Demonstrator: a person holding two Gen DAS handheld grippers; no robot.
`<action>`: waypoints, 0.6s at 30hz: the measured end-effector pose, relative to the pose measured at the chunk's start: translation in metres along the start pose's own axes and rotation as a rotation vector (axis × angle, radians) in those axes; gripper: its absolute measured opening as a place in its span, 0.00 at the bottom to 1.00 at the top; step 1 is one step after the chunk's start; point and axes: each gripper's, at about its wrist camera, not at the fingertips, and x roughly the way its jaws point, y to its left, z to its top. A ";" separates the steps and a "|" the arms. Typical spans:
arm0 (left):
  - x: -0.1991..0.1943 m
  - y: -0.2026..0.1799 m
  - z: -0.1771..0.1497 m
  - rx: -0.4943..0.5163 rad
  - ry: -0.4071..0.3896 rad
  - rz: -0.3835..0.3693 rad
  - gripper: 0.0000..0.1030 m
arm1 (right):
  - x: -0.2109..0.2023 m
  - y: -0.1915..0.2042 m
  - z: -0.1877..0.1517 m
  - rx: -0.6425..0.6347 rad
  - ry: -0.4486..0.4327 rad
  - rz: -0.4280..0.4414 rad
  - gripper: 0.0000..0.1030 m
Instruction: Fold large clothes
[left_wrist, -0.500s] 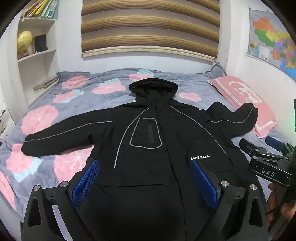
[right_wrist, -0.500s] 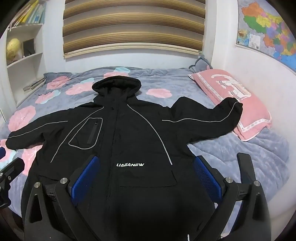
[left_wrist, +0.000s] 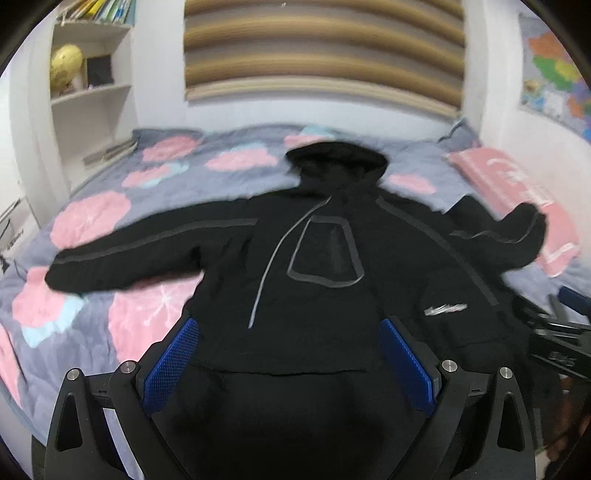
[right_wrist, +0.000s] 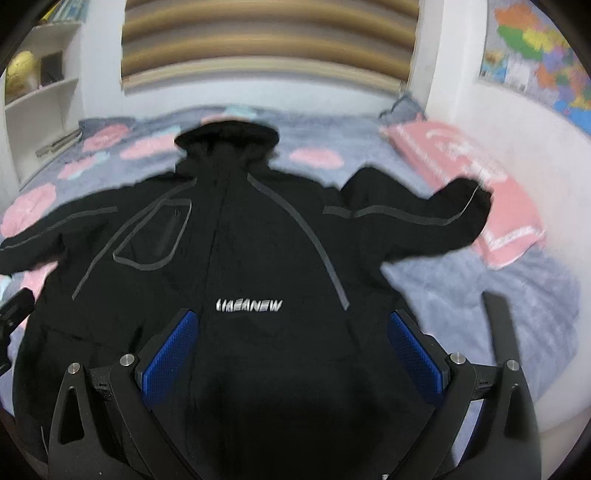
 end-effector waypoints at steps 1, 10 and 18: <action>0.010 0.004 -0.005 -0.019 0.033 -0.011 0.96 | 0.005 -0.002 -0.004 0.012 0.013 0.016 1.00; -0.004 -0.008 0.000 -0.042 0.012 -0.064 0.96 | 0.003 -0.004 -0.005 0.014 -0.017 -0.015 1.00; 0.039 0.003 -0.020 -0.085 -0.001 -0.076 0.96 | 0.043 -0.011 -0.029 0.022 0.030 -0.018 1.00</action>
